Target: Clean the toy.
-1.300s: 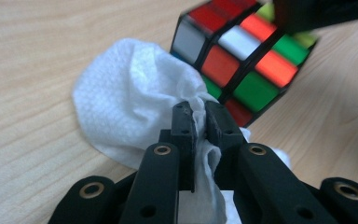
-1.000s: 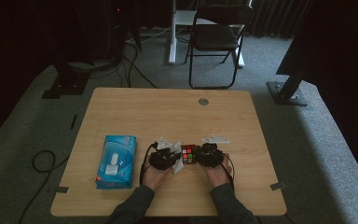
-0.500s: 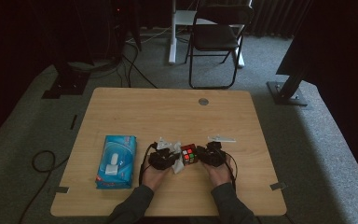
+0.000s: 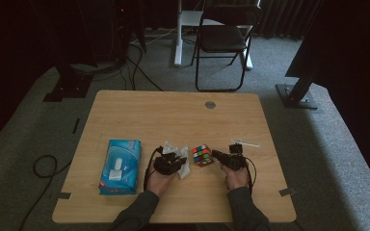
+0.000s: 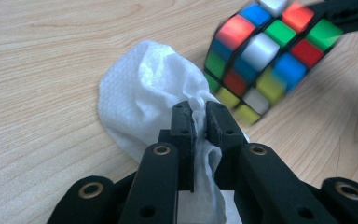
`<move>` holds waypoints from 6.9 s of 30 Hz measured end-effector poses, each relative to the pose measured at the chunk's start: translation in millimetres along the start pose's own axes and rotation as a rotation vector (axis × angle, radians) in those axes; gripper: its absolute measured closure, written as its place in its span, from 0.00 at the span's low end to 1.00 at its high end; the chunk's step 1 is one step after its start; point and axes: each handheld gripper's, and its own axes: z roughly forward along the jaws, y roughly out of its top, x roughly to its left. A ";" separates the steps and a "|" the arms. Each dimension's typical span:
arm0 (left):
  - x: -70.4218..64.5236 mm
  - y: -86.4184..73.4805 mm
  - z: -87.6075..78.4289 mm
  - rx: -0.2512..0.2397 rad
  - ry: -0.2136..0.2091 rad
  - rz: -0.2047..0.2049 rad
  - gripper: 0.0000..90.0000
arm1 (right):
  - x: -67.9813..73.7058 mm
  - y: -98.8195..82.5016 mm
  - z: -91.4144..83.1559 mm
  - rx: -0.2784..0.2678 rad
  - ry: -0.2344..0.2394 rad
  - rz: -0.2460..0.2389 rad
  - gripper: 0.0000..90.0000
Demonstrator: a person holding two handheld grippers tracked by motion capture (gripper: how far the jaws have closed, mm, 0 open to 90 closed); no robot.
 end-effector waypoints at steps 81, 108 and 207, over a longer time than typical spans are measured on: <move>-6.4 27.5 25.6 -0.025 -0.056 0.015 0.94 | 20.7 -3.1 1.5 -0.019 -0.033 -0.136 0.77; -2.6 19.5 47.3 0.069 -0.017 0.041 0.94 | 21.5 -4.4 1.6 -0.027 -0.042 -0.129 0.77; -11.8 0.2 26.3 0.075 -0.022 0.088 0.94 | 16.2 -4.6 1.8 -0.030 -0.006 -0.093 0.76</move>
